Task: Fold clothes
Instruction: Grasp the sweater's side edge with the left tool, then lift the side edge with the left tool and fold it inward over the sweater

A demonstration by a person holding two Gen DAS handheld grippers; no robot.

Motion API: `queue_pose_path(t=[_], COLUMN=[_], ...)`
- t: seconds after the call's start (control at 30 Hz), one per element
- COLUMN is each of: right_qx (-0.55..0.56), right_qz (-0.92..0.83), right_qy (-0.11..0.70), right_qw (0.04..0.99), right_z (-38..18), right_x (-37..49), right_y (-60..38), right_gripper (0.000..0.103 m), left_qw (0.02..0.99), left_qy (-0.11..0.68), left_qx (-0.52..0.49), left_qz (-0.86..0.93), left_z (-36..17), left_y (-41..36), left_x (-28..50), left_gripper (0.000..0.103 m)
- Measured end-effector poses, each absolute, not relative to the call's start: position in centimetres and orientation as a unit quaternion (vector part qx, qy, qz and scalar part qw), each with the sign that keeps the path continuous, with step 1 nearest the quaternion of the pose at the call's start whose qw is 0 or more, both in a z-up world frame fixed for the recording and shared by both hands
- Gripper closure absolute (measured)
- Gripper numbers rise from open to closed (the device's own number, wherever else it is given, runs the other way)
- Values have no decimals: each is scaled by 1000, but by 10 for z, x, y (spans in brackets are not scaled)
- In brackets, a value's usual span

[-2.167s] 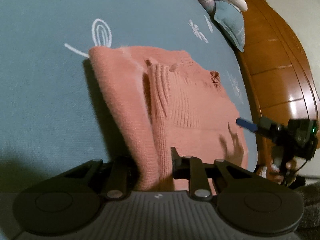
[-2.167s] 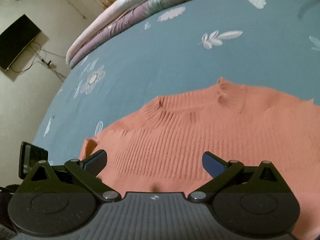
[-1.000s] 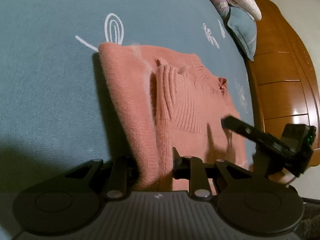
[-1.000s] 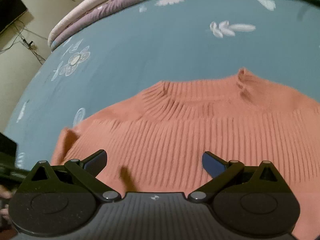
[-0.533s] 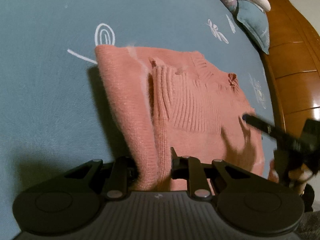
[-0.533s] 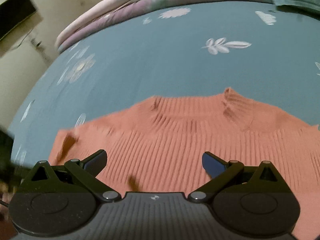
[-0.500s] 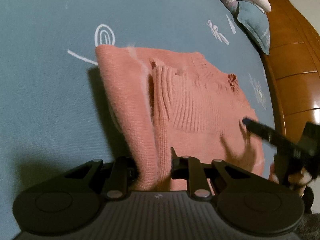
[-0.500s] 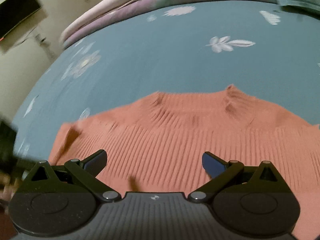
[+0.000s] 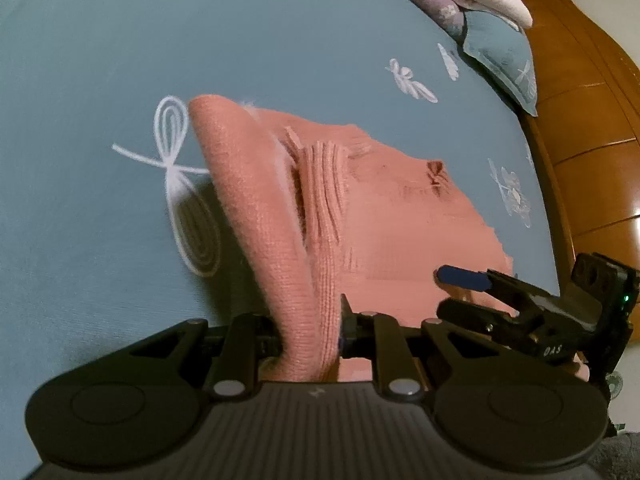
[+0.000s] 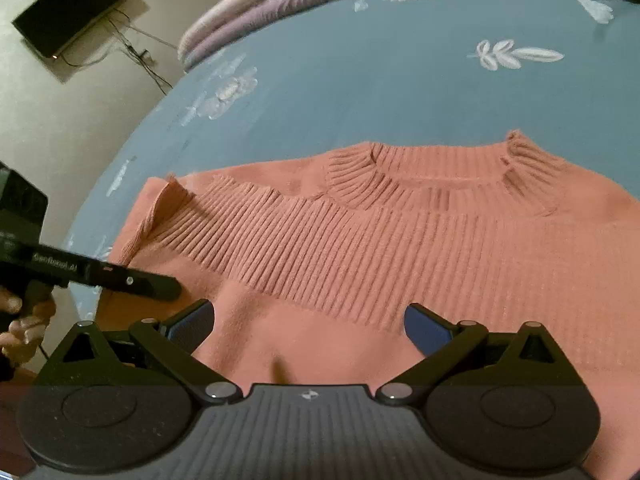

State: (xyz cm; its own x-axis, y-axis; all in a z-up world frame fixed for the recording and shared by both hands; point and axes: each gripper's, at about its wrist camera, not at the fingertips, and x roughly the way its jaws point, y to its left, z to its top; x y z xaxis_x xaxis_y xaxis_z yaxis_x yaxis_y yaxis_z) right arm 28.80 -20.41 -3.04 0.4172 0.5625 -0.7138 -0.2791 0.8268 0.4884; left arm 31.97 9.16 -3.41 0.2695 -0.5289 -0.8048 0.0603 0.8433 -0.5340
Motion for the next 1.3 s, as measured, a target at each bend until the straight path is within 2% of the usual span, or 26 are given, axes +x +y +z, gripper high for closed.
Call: queue_pose_path(t=[0.7,1.3], right_qx=[144,151], right_qz=[186,96], right_qy=[405,386], right_qw=[883,905], right_z=[2,3], right_x=[211,154], right_y=[-314,-393], right_gripper=[0,0], left_qw=[764,740], left_qy=[550,545], left_qx=[-187,-190], left_qz=[-280,-347], left_z=[51,48], left_y=[-18,-128], left_x=[324,345], left_gripper=[87,87])
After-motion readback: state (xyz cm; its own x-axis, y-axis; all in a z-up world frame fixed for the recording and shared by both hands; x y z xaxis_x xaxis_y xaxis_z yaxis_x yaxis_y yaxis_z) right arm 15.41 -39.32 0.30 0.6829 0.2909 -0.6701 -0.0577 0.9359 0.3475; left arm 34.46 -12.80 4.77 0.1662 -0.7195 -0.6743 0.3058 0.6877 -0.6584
